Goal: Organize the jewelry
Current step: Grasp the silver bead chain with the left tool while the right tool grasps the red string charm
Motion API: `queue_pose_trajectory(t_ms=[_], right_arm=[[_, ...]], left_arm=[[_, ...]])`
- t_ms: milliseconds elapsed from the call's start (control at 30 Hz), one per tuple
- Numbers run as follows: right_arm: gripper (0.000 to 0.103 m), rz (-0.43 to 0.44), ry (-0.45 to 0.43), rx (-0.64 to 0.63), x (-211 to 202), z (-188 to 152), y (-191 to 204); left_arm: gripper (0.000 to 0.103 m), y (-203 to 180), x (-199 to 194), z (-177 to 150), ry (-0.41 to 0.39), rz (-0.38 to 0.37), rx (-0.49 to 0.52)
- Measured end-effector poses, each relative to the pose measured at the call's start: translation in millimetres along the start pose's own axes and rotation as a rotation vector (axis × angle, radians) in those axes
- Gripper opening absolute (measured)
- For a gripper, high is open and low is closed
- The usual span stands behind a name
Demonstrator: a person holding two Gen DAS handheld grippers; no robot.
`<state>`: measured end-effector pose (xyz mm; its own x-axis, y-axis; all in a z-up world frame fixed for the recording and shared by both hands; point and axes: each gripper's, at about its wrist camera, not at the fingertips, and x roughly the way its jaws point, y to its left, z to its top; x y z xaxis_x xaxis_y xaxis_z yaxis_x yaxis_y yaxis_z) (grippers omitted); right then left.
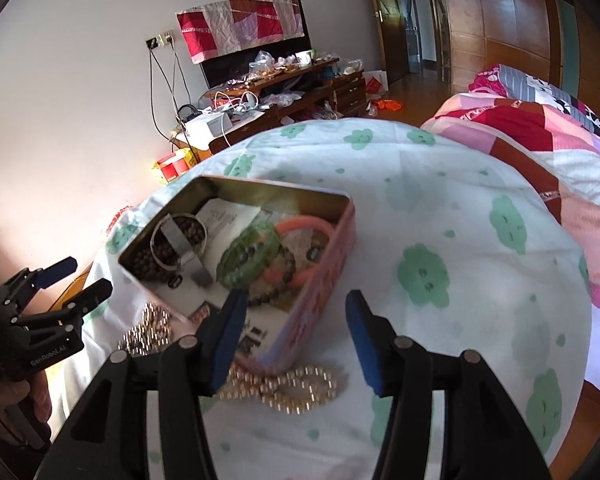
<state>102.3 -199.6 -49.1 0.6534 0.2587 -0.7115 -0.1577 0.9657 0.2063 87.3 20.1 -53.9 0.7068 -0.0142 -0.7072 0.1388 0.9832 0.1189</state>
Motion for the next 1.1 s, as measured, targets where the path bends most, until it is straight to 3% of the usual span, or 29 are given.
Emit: queue_pose_trajectory(t_ms=[367,767,1033,1100], right_arm=[[0.057,-0.027,0.035,0.037,-18.7,-46.7,-12.4],[0.059,-0.038,0.051,0.050,-31.1,-71.2,-15.9],[0.060,-0.054,0.046,0.016,-35.6,-79.2,-9.1],[0.060,-0.061,0.036,0.009,-40.5,-80.9,-8.3]], left_arm=[[0.076,-21.7,5.7,-19.5,0.037,-0.011,0.026],[0.076,-28.3,21.9,-21.8,0.070,-0.031,0.039],[0.033,-28.9,20.7,-23.5,0.072,-0.093,0.038],[0.011,-30.5,19.4,-24.5,0.071,-0.104,0.051]])
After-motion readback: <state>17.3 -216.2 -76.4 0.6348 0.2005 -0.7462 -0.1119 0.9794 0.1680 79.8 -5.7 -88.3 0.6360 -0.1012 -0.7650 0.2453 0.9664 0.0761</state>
